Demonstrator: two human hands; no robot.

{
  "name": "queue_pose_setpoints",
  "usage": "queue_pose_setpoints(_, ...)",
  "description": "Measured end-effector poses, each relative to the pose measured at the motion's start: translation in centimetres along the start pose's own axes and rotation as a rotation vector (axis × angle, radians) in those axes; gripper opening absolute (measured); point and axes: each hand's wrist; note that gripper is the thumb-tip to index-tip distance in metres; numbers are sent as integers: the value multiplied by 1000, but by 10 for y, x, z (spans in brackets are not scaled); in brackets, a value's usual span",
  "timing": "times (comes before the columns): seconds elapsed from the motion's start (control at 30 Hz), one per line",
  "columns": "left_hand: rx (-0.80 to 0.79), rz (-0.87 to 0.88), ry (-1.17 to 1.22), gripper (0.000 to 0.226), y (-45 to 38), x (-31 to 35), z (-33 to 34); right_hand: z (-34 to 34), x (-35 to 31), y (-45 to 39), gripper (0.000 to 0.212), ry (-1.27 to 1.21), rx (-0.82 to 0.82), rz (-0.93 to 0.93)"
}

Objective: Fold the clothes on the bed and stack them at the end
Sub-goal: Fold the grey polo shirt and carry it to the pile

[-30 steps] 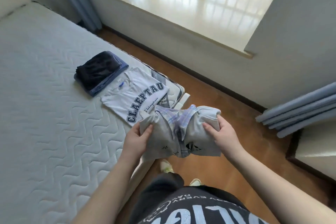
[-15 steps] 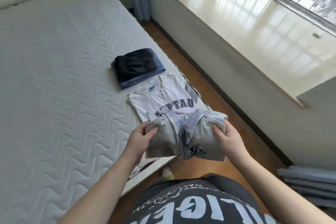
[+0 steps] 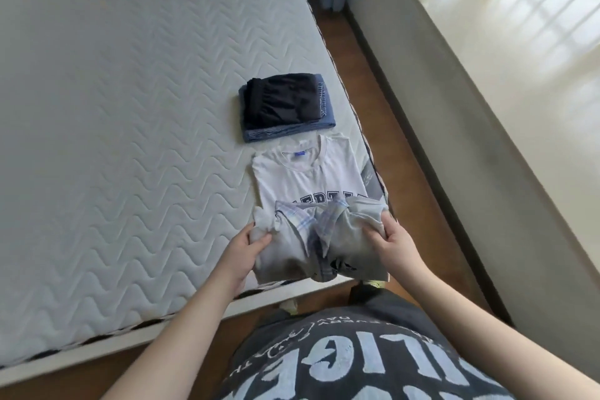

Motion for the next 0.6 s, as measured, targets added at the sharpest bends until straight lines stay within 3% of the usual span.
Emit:
queue_pose_setpoints(0.2,149,-46,-10,24,-16,1,49,-38,7,-59,18,141,-259,62)
queue_pose_setpoints(0.33,199,-62,-54,34,-25,-4,66,-49,13,-94,22,168,-328,67)
queue_pose_setpoints(0.47,233,-78,-106,26,-42,-20,57,-45,23,-133,25,227,-351,83)
queue_pose_setpoints(0.6,209,-99,-152,32,-80,-34,37,-34,35,-179,10,326,-292,98)
Point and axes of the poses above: each hand's wrist, its own y-axis away from the middle knuckle, its own z-axis out of the palm, x = y × z, and after that the axes turned 7 degrees about z, right-handed
